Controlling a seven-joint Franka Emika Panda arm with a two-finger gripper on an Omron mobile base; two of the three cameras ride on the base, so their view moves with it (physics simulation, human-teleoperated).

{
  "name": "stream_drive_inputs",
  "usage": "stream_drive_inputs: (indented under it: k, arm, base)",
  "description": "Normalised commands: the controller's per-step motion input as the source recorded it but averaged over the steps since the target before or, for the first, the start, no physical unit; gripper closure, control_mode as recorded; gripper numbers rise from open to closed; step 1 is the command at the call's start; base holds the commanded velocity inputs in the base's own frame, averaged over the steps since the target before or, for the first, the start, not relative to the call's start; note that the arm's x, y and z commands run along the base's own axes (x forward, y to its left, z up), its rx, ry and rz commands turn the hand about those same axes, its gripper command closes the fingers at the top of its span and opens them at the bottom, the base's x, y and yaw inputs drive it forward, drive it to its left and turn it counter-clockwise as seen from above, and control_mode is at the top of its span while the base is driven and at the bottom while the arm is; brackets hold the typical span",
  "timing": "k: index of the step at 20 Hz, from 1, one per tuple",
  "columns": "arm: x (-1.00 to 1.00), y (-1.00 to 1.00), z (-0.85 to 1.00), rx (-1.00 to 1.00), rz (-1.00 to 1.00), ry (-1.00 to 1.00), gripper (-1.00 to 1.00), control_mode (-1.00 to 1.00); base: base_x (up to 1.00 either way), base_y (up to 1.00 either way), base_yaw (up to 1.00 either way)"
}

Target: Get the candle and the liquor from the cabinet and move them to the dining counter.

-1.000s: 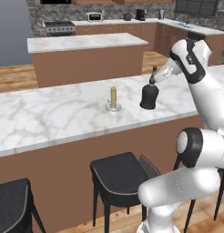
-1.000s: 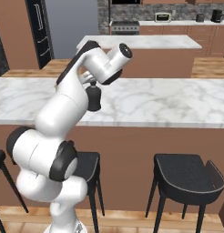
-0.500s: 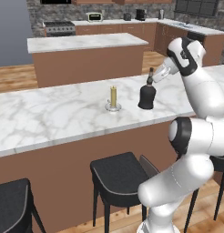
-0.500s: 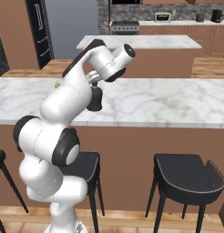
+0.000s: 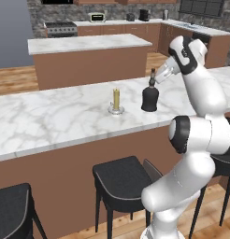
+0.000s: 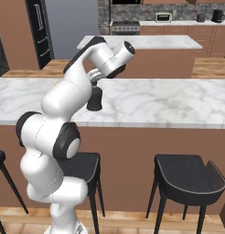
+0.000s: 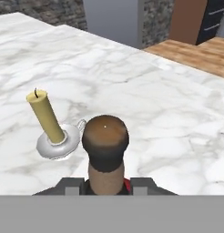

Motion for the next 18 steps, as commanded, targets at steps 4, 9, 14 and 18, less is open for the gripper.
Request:
stream_drive_inputs:
  k: [4,9,14,18]
  arm:
    - [0.01,0.07,-0.04,0.00,0.01,0.00,1.00,-1.00]
    - [0.00,0.01,0.00,0.00,0.00,0.00,1.00,-1.00]
    - [0.00,0.00,0.00,0.00,0.00,0.00,1.00,-1.00]
    - [0.00,0.00,0.00,0.00,0.00,0.00,-1.00,-1.00]
  base:
    - [0.00,0.00,0.00]
    - [0.00,0.00,0.00]
    - [0.00,0.00,0.00]
    - [0.00,0.00,0.00]
